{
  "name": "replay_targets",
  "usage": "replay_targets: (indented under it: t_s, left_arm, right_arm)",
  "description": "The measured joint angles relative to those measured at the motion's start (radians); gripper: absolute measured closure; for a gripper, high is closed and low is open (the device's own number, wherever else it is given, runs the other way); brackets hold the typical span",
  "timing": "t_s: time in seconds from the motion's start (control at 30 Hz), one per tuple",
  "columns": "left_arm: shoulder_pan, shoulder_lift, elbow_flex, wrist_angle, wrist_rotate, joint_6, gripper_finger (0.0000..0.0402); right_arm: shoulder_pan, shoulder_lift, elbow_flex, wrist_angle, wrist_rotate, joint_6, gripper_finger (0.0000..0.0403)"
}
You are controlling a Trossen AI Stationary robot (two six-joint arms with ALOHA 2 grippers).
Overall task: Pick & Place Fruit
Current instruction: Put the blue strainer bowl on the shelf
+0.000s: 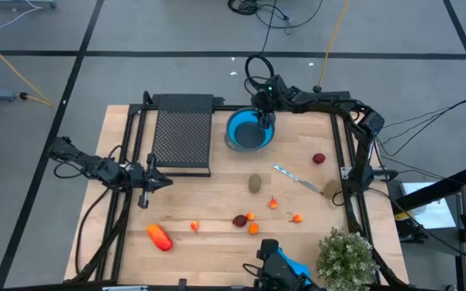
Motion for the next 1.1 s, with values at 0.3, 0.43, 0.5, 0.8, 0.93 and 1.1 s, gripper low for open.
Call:
replay_targets:
  t_s: [0.3, 0.43, 0.5, 0.8, 0.93, 1.1]
  left_arm:
    - [0.0, 0.0, 0.0, 0.0, 0.0, 0.0, 0.038]
    - [0.0, 0.0, 0.0, 0.0, 0.0, 0.0, 0.038]
    - [0.0, 0.0, 0.0, 0.0, 0.0, 0.0, 0.038]
    - [0.0, 0.0, 0.0, 0.0, 0.0, 0.0, 0.038]
    - [0.0, 0.0, 0.0, 0.0, 0.0, 0.0, 0.038]
    - [0.0, 0.0, 0.0, 0.0, 0.0, 0.0, 0.038]
  right_arm:
    - [0.013, 0.011, 0.001, -0.006, 0.001, -0.007, 0.0174]
    - [0.013, 0.011, 0.001, -0.006, 0.002, 0.003, 0.0202]
    - [0.013, 0.011, 0.001, -0.004, 0.005, 0.008, 0.0221]
    - [0.012, 0.011, 0.001, -0.002, 0.008, 0.015, 0.0308]
    - [0.012, 0.01, 0.001, -0.009, 0.004, 0.03, 0.0346]
    - [0.012, 0.009, 0.001, -0.012, 0.001, 0.037, 0.0368]
